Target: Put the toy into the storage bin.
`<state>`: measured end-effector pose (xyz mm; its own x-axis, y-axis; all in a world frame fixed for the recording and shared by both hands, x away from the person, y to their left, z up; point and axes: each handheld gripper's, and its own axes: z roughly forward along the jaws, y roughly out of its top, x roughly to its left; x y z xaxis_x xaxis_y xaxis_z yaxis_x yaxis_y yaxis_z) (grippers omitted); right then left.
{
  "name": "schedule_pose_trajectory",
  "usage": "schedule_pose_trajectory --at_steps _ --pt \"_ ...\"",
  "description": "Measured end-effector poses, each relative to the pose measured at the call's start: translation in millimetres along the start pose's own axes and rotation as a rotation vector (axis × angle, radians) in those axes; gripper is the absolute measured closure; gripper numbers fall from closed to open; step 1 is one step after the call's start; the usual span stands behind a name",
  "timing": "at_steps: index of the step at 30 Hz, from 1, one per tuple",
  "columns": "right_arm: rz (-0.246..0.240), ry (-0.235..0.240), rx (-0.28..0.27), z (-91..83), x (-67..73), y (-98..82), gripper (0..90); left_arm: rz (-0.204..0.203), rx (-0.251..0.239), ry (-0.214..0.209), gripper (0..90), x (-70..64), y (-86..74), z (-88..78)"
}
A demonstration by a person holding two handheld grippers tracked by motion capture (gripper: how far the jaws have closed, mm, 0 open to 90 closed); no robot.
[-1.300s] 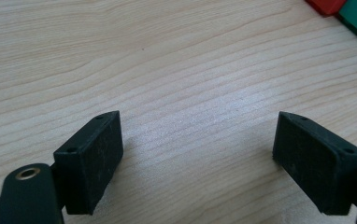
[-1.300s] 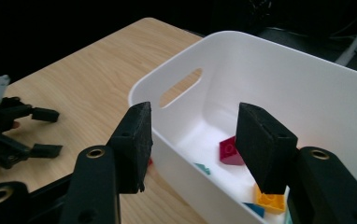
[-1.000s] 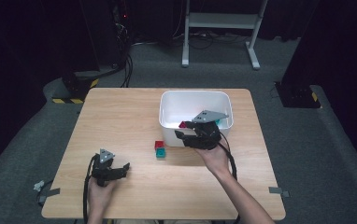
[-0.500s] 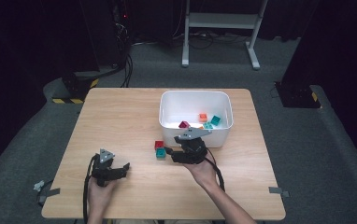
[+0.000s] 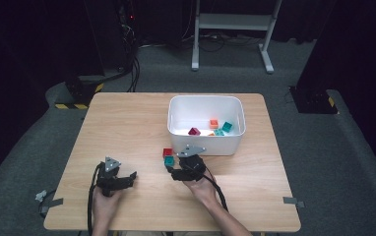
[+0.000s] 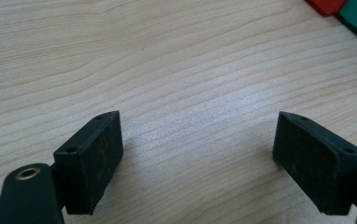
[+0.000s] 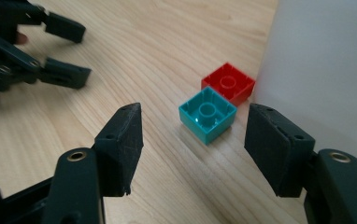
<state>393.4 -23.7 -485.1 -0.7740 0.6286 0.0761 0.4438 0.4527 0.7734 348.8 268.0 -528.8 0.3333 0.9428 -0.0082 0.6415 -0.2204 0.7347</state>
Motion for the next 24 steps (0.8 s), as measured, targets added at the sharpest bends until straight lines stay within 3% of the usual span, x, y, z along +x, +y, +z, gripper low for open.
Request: schedule_pose_trajectory --at_steps 9,15,24 --pt "0.006 -0.025 0.04 25.7 -0.2 -7.5 34.7 0.001 0.0 0.001 16.2 -0.1 -0.1 -0.1" --pt "0.026 -0.044 0.049 36.1 -2.9 -8.2 34.4 0.0 -0.001 0.001 16.2 -0.2 -0.1 0.0" --pt "0.017 -0.058 0.057 48.8 0.1 -3.2 34.2 0.0 -0.001 0.001 16.2 -0.2 -0.2 -0.1"
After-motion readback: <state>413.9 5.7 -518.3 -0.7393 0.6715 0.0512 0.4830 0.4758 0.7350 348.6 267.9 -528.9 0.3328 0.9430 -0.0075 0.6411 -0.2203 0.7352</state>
